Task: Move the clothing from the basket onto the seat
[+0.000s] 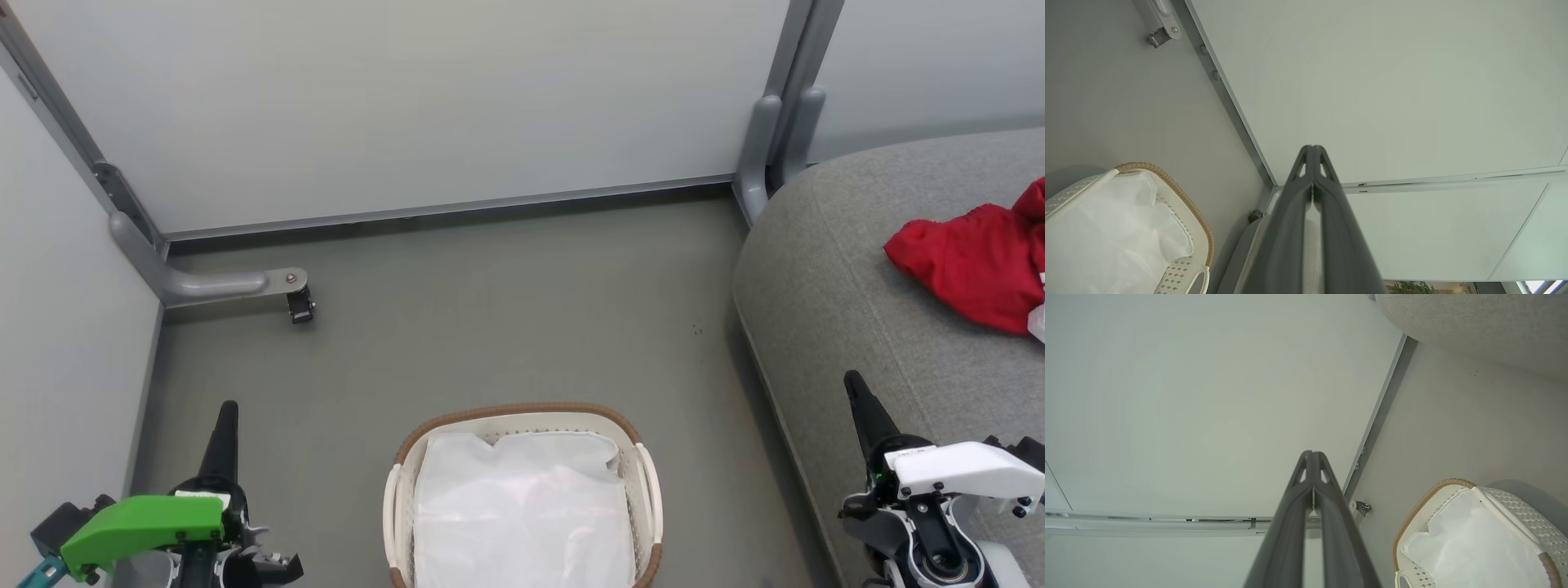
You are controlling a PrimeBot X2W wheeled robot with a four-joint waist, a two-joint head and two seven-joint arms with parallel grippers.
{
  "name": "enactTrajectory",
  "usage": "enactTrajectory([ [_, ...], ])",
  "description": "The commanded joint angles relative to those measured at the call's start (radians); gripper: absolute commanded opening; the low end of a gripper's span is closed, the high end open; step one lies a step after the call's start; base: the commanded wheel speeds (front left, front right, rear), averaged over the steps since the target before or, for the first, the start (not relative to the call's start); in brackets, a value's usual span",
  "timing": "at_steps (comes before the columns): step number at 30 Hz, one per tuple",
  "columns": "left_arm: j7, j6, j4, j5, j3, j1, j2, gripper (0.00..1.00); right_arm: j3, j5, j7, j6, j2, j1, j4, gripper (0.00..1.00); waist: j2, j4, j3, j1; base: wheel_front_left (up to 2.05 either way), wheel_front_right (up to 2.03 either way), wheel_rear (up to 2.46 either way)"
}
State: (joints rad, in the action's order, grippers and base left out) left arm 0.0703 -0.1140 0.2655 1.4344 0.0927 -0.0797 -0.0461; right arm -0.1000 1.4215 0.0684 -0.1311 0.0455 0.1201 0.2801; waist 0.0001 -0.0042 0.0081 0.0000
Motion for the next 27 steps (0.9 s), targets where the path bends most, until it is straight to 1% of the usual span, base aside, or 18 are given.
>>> enactTrajectory([
  [1,0.006,-0.006,-0.007,0.023,0.005,-0.022,-0.006,0.00,-0.005,0.024,0.007,0.000,0.006,-0.007,-0.011,0.00,-0.0001,0.000,0.000,0.0000,0.00,0.00,0.00],
  [23,0.044,-0.020,-0.022,0.176,0.023,-0.037,-0.007,0.00,-0.016,0.186,0.048,0.001,0.008,-0.016,-0.038,0.00,-0.0001,0.004,-0.005,0.0000,0.00,0.00,0.00],
  [27,0.048,-0.021,-0.022,0.180,0.024,-0.034,-0.007,0.00,-0.016,0.193,0.049,0.001,0.008,-0.017,-0.039,0.00,-0.0001,0.004,-0.005,0.0000,0.00,0.00,0.00],
])
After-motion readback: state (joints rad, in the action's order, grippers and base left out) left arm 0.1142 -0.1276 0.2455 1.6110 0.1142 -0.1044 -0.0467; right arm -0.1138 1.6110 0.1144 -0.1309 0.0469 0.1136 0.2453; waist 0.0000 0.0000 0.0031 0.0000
